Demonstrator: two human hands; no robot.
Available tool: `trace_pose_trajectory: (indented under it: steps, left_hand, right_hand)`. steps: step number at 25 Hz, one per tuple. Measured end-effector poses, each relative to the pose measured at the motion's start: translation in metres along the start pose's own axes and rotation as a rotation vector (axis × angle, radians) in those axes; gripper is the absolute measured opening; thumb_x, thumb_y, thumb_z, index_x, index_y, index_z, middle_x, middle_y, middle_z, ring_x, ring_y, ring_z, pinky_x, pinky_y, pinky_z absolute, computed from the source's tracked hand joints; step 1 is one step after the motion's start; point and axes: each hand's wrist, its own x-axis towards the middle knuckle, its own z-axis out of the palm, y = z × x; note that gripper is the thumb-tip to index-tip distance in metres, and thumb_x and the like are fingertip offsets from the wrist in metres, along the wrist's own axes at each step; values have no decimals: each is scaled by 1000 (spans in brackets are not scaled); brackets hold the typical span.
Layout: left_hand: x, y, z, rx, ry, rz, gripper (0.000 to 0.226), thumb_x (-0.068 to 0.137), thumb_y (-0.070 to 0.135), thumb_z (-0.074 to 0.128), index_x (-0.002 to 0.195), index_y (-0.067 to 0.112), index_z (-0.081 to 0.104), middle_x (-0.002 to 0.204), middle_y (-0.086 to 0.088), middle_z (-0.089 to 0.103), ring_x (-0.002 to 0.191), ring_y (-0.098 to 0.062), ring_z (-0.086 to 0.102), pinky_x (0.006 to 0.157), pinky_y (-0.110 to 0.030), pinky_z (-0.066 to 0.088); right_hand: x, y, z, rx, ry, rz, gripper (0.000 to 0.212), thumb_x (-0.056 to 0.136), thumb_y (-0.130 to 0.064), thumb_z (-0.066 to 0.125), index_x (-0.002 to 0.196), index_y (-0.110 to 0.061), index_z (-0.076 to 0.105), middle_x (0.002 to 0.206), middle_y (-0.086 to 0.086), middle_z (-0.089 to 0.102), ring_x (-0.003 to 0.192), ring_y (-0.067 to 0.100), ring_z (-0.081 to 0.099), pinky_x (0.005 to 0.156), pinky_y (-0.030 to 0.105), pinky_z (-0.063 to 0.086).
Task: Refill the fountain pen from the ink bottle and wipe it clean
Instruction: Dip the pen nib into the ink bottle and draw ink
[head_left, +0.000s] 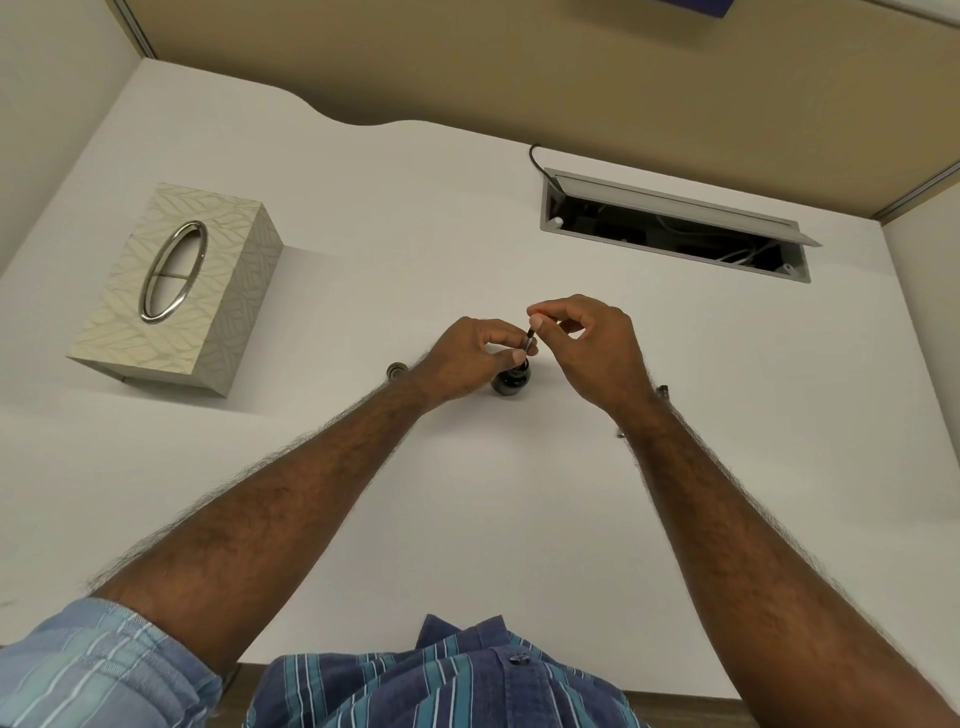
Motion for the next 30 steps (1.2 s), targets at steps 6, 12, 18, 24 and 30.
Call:
trace_pose_trajectory:
  steps: [6,12,18,24,30]
  left_hand:
    - [-1,-1,0,10,1,-2,16,97,11,74,107,18,84,112,8,79,104,7,70,92,-1,44]
    - [-1,0,0,15,7,-7,15,97,13,75,106,19,85,115,8,80,113,-7,72,94,-1,43]
    - [-2,2,1,17,-4,-13,16,97,12,74,105,21,84,109,14,78,107,-1,71,95,-4,45]
    - [-2,0,1,-6,4,-13,16,97,14,75,105,24,84,116,7,80,114,-9,73,104,-20,49]
    - [-3,0,4,7,0,-15,16,97,12,74,106,22,84,109,16,78,108,1,71,99,-12,47]
  right_hand:
    - [3,2,1,0,39,36,15,94,-33,80,95,-18,82,93,-10,77,79,-9,65,72,3,45]
    - [0,1,2,-5,13,-4,14,98,-25,75,107,-19,84,101,-7,80,82,-6,66,74,2,42]
    - [3,1,0,-26,20,36,17,95,-36,79,97,-19,82,94,-9,77,79,2,65,70,3,45]
    - [3,1,-1,-38,-16,1,14,99,-26,74,105,-18,83,100,-6,78,81,-8,64,73,1,42]
    - [4,3,-2,-24,12,61,19,93,-39,81,94,-20,83,92,-9,77,78,0,65,69,5,46]
